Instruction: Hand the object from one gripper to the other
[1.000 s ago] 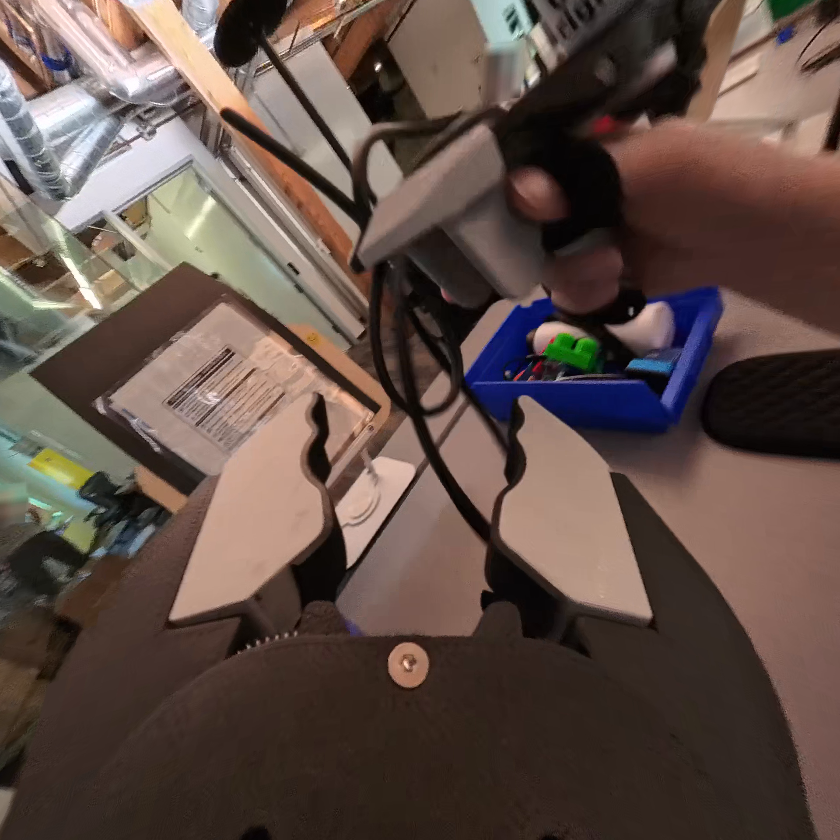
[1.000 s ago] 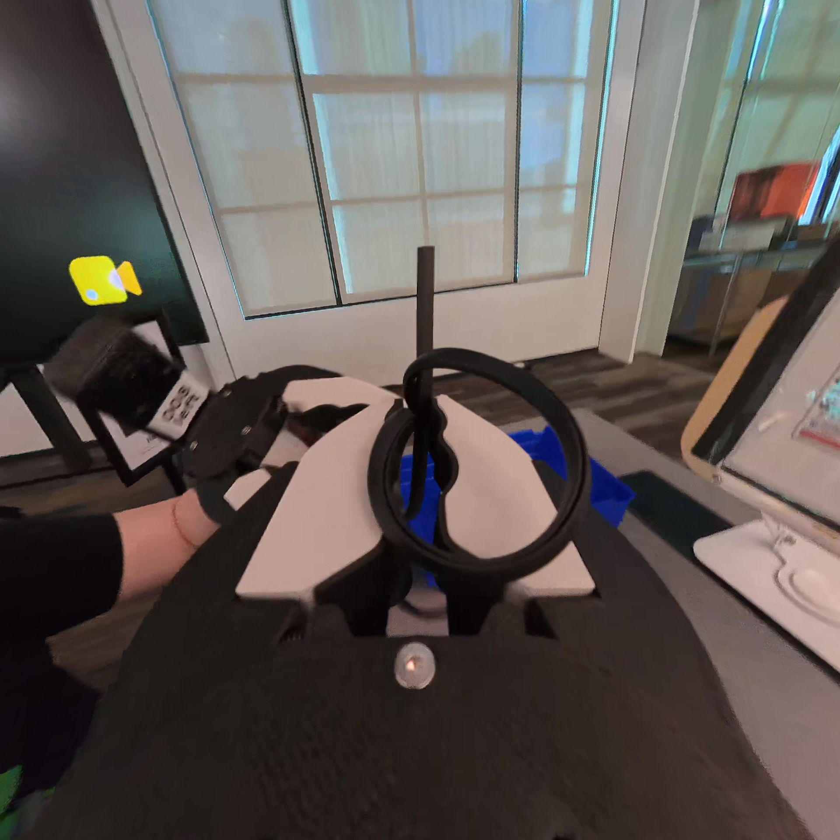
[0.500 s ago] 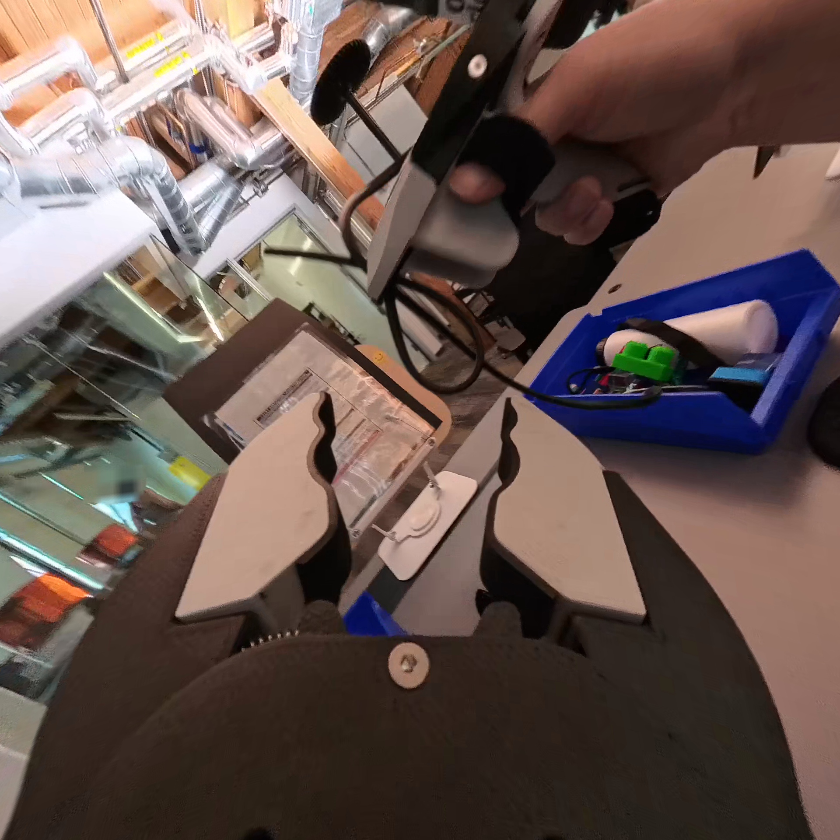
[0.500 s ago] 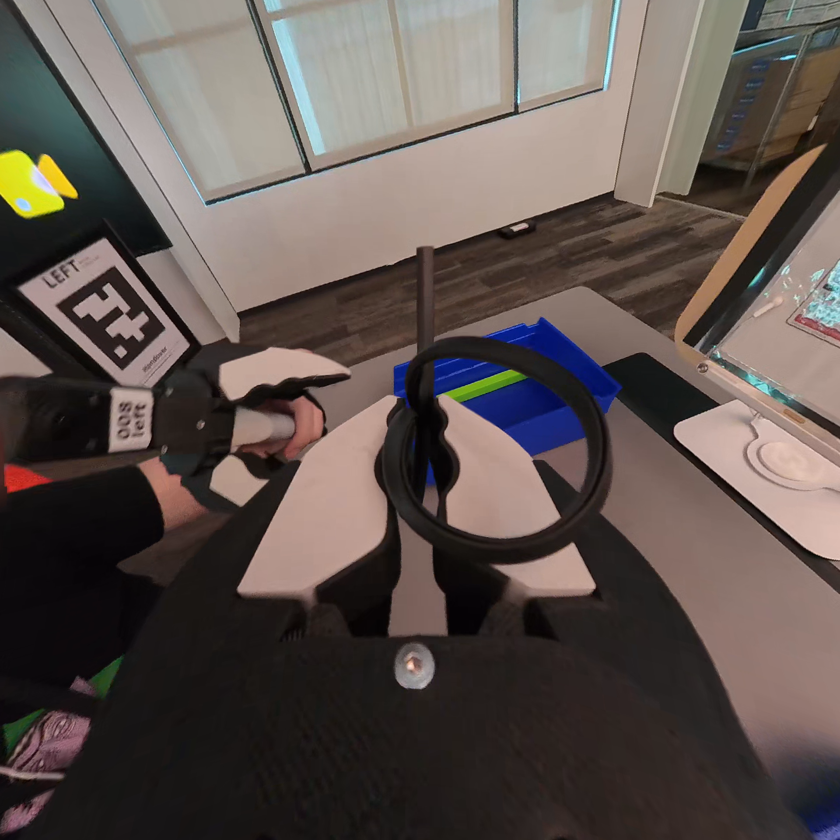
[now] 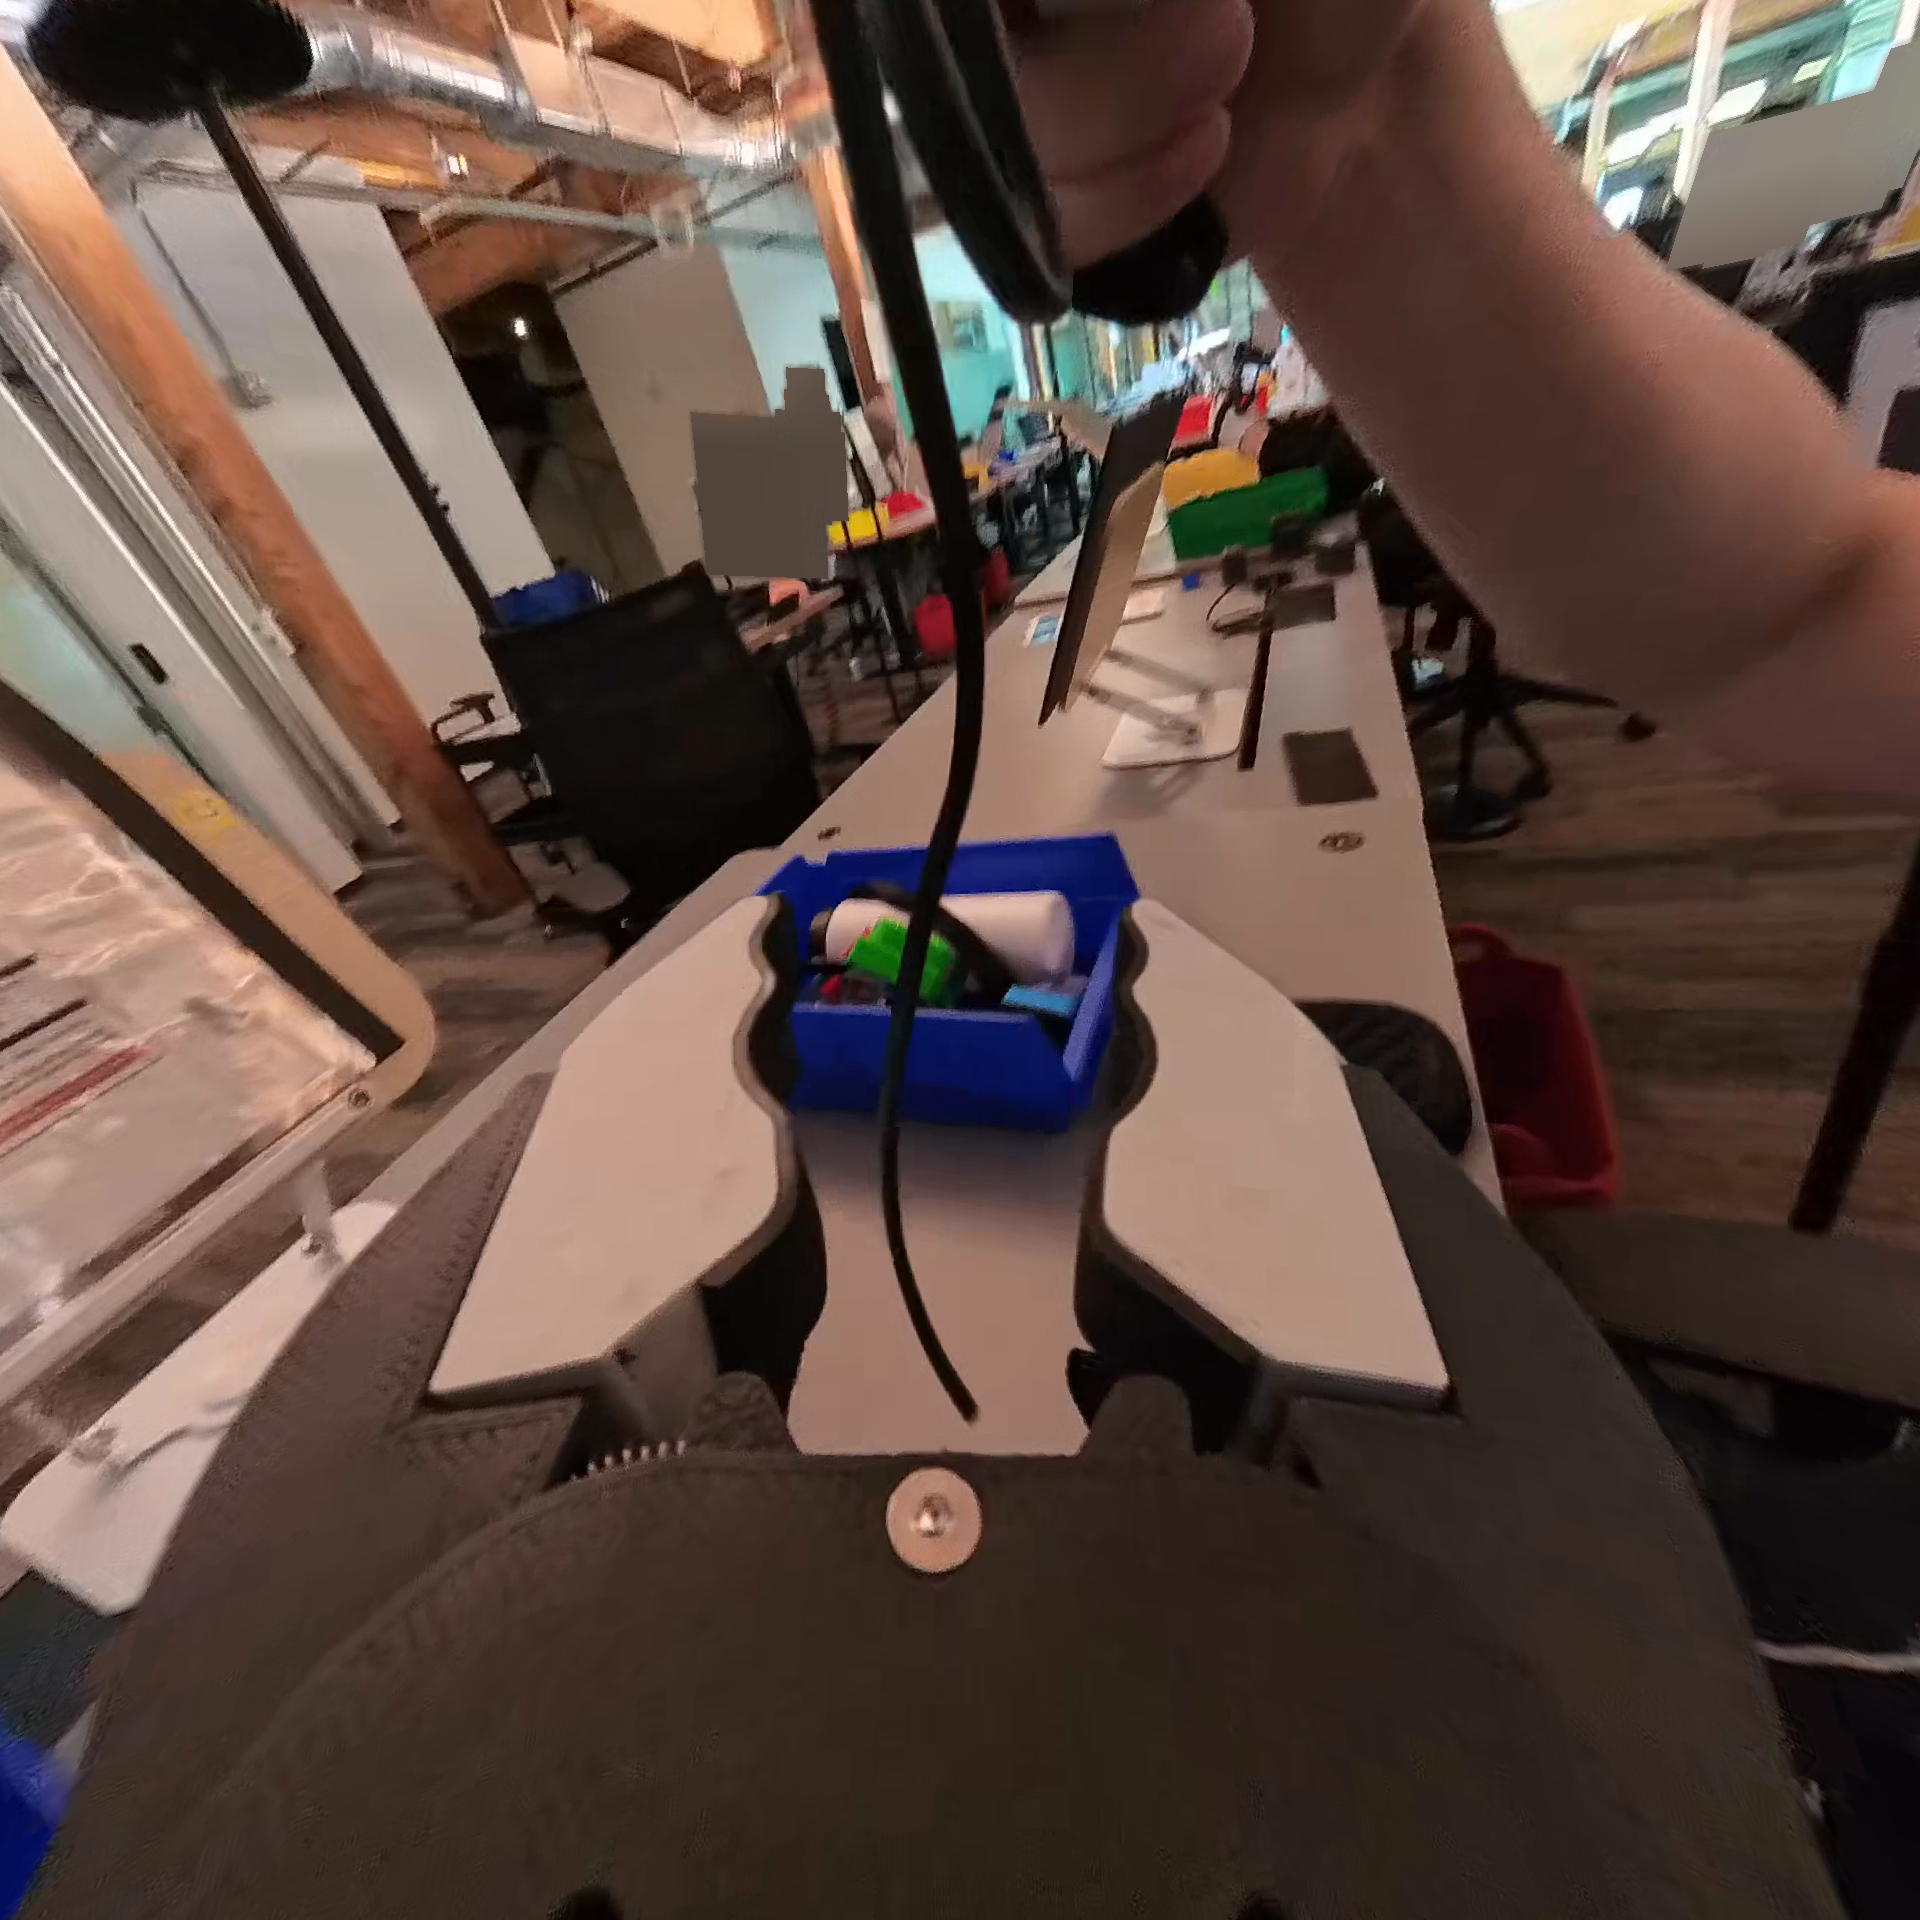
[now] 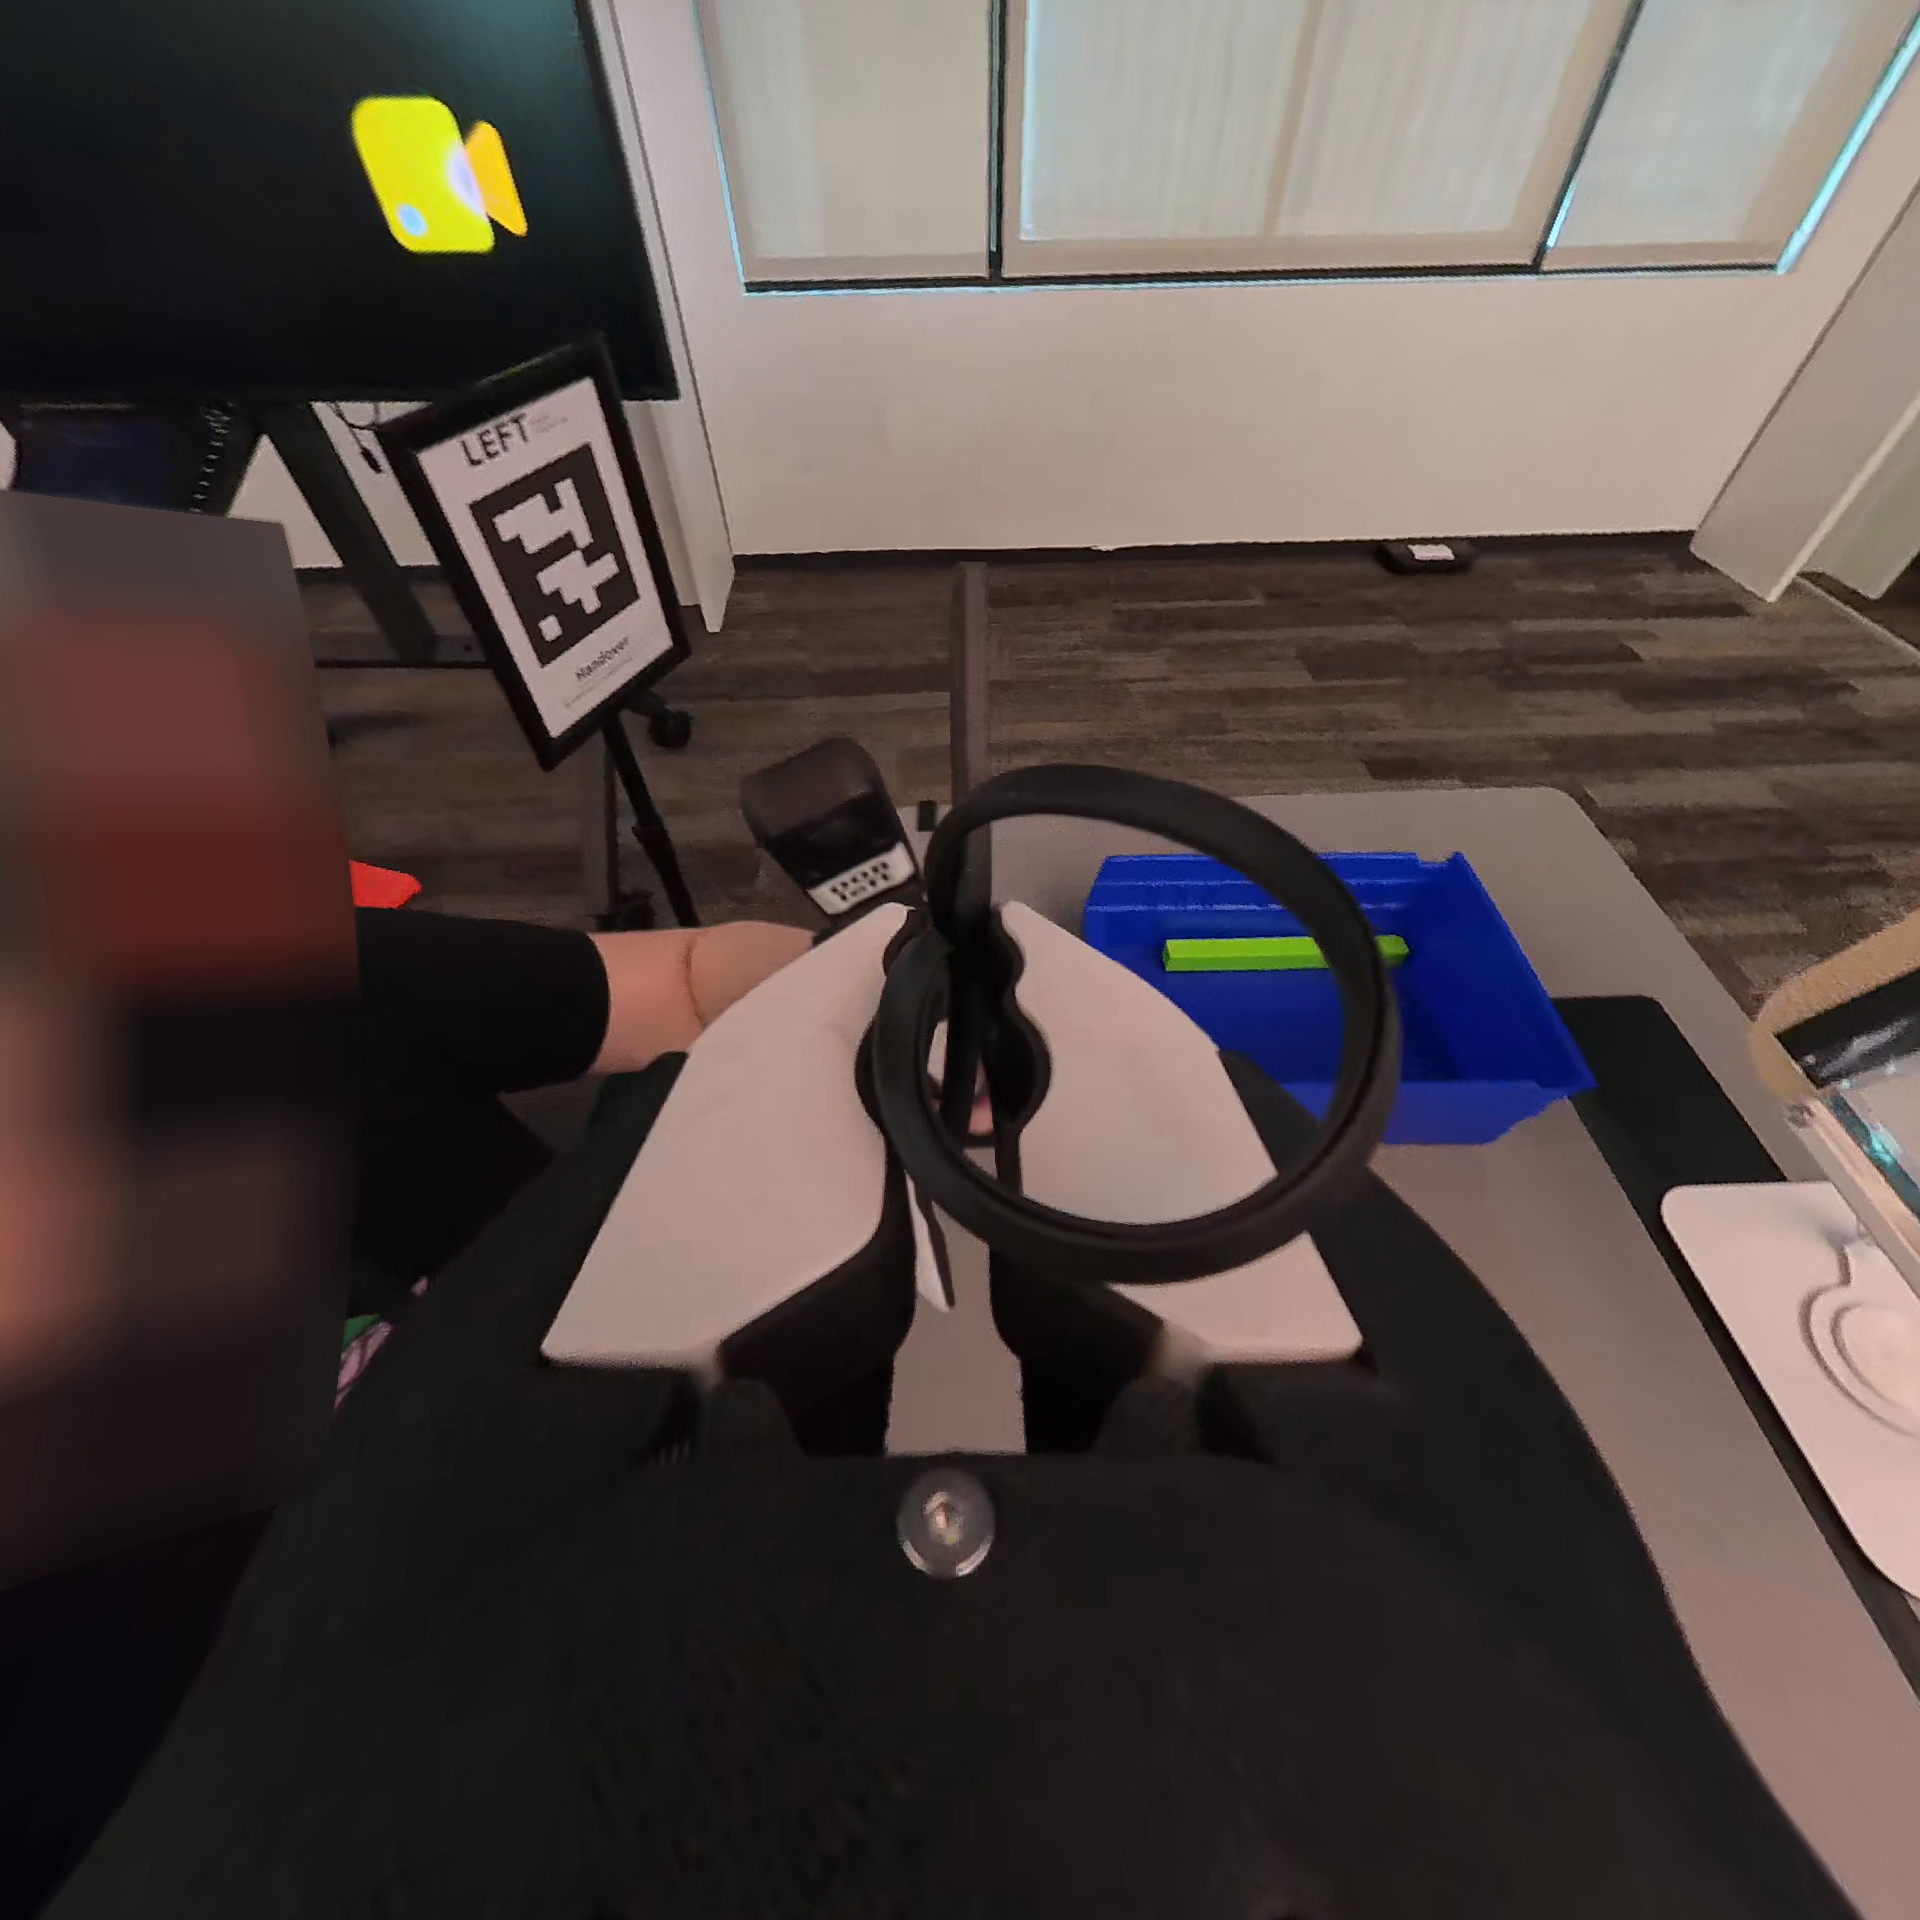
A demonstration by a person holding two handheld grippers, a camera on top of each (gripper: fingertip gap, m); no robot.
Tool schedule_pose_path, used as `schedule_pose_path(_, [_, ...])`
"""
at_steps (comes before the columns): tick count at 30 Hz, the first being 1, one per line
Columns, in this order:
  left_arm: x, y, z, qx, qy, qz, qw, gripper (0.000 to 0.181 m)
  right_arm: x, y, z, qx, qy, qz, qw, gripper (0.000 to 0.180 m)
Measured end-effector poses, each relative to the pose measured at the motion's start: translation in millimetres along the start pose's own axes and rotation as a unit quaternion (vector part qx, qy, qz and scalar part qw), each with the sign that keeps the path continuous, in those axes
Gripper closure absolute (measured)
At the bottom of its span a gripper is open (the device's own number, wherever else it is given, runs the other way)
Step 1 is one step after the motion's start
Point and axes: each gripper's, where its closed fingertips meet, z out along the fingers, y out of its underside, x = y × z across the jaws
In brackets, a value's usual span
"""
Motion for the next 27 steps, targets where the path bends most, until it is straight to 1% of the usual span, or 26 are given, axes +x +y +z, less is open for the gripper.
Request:
schedule_pose_path(3, [8, -21, 17, 0.04, 0.001, 0.011, 0.999, 0.127, -5, -5, 2, 0.0, 0.006, -0.013, 1.0, 0.167])
schedule_pose_path(6, [4, -33, 37, 0.042, -0.025, 0.045, 0.998, 0.132, -5, -4, 1, 0.004, 0.005, -0.01, 1.0, 0.168])
schedule_pose_path(7, [3, -35, 42, 0.039, -0.024, 0.052, 0.998, 0.143, -5, -4, -1, 0.009, 0.006, -0.007, 1.0, 0.168])
schedule_pose_path(8, [4, -37, 46, 0.038, -0.017, 0.057, 0.997, 0.175, -3, -4, -5, 0.013, 0.009, -0.006, 1.0, 0.168])
schedule_pose_path(12, [-6, -32, 46, 0.0, -0.017, 0.071, 0.997, 0.177, 5, 1, -33, 0.034, 0.028, -0.015, 0.999, 0.167])
schedule_pose_path(15, [-34, -36, 38, -0.041, -0.052, 0.111, 0.992, 0.177, 6, 15, -57, 0.058, 0.013, -0.029, 0.998, 0.155])
schedule_pose_path(17, [-58, -51, 33, -0.063, -0.08, 0.134, 0.986, 0.177, 9, 35, -67, 0.06, 0.002, -0.017, 0.998, 0.147])
schedule_pose_path(18, [-70, -63, 31, -0.072, -0.091, 0.139, 0.983, 0.177, 14, 51, -69, 0.049, 0.008, -0.008, 0.999, 0.128])
schedule_pose_path(19, [-83, -76, 29, -0.082, -0.101, 0.141, 0.982, 0.177, 19, 71, -69, 0.033, 0.019, -0.006, 0.999, 0.117])
schedule_pose_path(20, [-97, -90, 28, -0.092, -0.11, 0.142, 0.979, 0.177, 26, 92, -68, 0.016, 0.034, -0.01, 0.999, 0.112])
schedule_pose_path(21, [-111, -107, 27, -0.102, -0.124, 0.148, 0.976, 0.177, 35, 114, -66, -0.002, 0.054, -0.018, 0.998, 0.109])
schedule_pose_path(23, [-141, -144, 26, -0.123, -0.161, 0.176, 0.963, 0.177, 54, 153, -65, -0.028, 0.103, -0.032, 0.994, 0.108])
schedule_pose_path(25, [-166, -186, 25, -0.134, -0.196, 0.191, 0.952, 0.177, 71, 185, -64, -0.036, 0.138, -0.02, 0.99, 0.106])
schedule_pose_path(27, [-183, -230, 24, -0.129, -0.23, 0.193, 0.945, 0.177, 81, 210, -63, -0.037, 0.153, 0.005, 0.987, 0.105])
